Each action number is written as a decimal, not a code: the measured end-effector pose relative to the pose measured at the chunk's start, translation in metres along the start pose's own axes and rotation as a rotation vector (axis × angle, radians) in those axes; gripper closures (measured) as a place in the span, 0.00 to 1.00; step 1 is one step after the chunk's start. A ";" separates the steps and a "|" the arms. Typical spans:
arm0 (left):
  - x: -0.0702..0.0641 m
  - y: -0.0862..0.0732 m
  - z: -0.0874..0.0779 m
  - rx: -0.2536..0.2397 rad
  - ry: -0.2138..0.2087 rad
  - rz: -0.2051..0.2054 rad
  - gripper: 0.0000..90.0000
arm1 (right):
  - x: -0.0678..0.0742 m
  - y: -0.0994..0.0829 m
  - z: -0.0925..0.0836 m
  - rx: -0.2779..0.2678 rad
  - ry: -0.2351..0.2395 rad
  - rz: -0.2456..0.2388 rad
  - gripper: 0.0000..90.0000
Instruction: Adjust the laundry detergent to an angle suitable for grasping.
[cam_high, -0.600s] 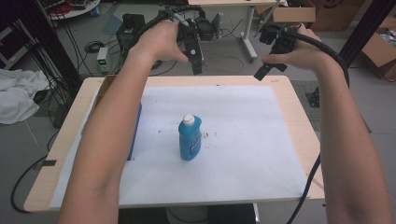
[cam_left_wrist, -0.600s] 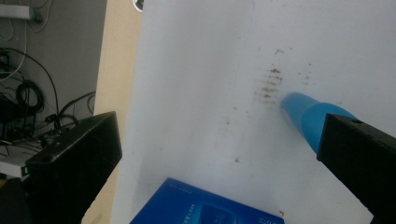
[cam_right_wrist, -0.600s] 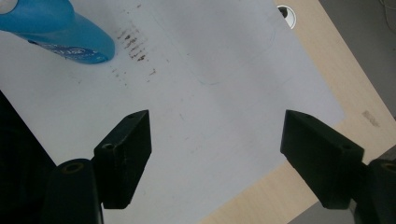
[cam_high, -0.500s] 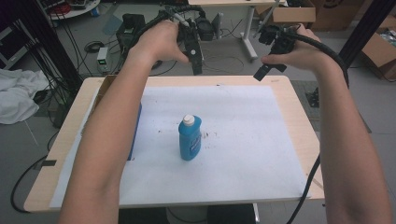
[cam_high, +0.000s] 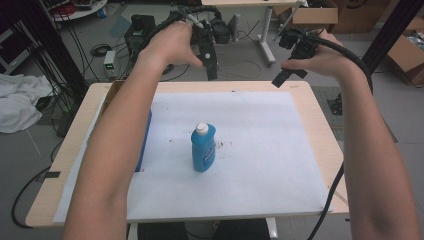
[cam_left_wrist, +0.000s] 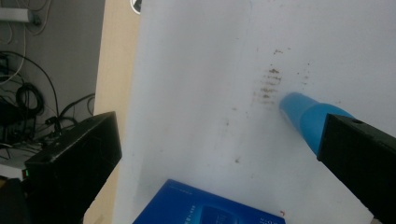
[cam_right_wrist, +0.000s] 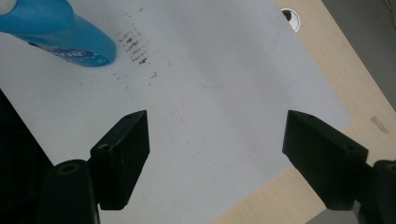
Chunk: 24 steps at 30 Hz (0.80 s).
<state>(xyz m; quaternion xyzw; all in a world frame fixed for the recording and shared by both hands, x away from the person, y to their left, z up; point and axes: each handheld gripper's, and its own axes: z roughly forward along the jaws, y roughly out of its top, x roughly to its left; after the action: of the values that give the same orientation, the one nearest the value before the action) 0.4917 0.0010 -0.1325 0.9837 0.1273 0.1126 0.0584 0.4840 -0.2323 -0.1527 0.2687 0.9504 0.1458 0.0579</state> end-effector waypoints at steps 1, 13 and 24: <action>0.000 0.000 -0.001 -0.001 0.000 -0.001 0.00 | 0.000 -0.001 0.000 -0.002 0.002 -0.004 0.26; -0.008 0.001 -0.007 0.001 0.005 -0.004 0.00 | 0.004 -0.003 -0.003 -0.012 0.001 -0.012 0.25; -0.009 0.003 -0.006 0.016 0.014 -0.009 0.00 | 0.003 -0.004 0.001 -0.011 0.003 -0.017 0.26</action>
<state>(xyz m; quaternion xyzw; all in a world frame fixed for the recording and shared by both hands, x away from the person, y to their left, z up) 0.4824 -0.0039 -0.1284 0.9828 0.1331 0.1180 0.0500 0.4794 -0.2342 -0.1548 0.2598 0.9520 0.1508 0.0592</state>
